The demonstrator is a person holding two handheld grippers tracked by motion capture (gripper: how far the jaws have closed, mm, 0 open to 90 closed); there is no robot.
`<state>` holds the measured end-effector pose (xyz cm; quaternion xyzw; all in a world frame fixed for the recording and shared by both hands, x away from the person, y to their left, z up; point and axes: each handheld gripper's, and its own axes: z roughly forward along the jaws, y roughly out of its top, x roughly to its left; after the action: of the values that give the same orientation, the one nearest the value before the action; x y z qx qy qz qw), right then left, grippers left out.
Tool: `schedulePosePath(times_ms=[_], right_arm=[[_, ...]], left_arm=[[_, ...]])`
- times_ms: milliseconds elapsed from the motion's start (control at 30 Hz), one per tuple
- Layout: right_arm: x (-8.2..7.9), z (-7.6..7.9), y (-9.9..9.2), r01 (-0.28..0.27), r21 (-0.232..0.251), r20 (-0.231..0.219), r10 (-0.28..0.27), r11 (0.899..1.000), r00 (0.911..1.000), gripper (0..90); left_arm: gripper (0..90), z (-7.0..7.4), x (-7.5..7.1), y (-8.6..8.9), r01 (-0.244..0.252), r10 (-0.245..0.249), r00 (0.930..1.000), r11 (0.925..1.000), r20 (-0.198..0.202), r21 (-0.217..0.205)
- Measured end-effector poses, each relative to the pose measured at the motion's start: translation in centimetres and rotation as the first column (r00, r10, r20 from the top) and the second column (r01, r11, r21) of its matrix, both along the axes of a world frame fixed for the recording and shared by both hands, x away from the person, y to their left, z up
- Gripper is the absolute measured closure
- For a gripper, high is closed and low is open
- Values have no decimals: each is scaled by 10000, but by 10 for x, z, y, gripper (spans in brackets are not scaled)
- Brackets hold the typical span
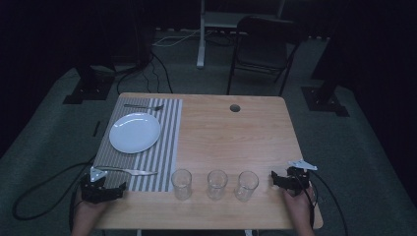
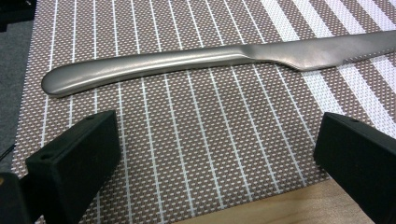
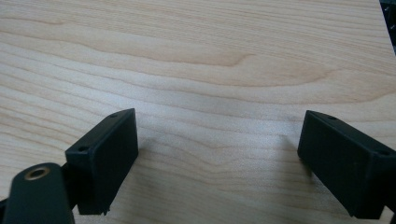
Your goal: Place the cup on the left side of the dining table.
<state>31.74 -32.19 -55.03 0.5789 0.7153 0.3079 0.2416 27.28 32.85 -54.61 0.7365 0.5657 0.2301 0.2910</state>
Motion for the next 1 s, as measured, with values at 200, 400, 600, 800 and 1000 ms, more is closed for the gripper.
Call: schedulePosePath(times_ms=[200,400,600,800,1000], right_arm=[[0,0,0,6,3,0,-6,10000,10000,119],[0,0,0,6,4,0,-6,10000,10000,119],[0,0,0,16,10,0,-16,10000,10000,120],[-1,0,0,26,11,-1,-26,10000,10000,121],[-1,0,0,33,10,2,-33,10000,10000,122]], left_arm=[[10,0,0,1,71,-71,10000,10000,-17,23],[9,0,0,1,99,-99,9999,9999,-60,27],[10,0,0,1,135,-135,9999,9999,-66,36],[14,1,0,2,195,-194,9998,9998,-91,44],[15,2,-6,4,642,-637,9978,9976,181,-270]])
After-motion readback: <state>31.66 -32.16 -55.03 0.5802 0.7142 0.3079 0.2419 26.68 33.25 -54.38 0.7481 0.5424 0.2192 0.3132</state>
